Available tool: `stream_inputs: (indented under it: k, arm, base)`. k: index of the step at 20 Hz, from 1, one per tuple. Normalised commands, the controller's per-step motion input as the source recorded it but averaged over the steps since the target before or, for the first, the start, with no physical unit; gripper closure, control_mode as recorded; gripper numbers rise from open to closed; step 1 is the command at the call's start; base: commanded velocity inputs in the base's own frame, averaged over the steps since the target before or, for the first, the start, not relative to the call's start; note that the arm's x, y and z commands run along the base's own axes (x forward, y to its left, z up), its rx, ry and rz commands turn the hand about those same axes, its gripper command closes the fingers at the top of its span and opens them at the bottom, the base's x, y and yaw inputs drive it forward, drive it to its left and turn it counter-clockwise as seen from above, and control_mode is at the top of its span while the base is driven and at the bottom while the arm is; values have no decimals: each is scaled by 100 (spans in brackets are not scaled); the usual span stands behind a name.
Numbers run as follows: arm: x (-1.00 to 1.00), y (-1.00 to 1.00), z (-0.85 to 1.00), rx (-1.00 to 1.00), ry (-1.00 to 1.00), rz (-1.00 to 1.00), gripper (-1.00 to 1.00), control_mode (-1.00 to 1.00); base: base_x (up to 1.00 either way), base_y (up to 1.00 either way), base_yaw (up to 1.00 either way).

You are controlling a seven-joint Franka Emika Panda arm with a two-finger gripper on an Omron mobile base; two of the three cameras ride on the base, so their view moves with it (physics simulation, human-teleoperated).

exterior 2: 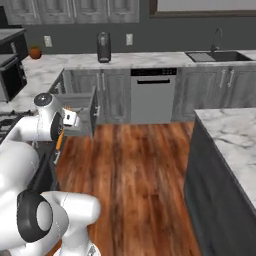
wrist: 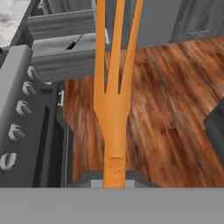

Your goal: Pick up the metallic utensils from the counter and place them in the open drawer. Make sure not to pick up any wooden utensils.

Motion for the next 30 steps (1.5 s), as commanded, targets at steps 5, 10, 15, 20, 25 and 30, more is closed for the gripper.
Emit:
stream_inputs:
  k: [5,10,15,20,25,30]
  arm:
    - [0,0,0,0,0,0,100,100]
    - [0,0,0,0,0,0,100,100]
    - [0,0,0,0,0,0,100,100]
    - [0,0,0,0,0,0,100,100]
    - [0,0,0,0,0,0,100,100]
    - [0,0,0,0,0,0,100,100]
  base:
    - [100,56,11]
    - [100,63,9]
    - [95,61,3]
    - [20,8,0]
    - [32,7,0]
    - [75,33,0]
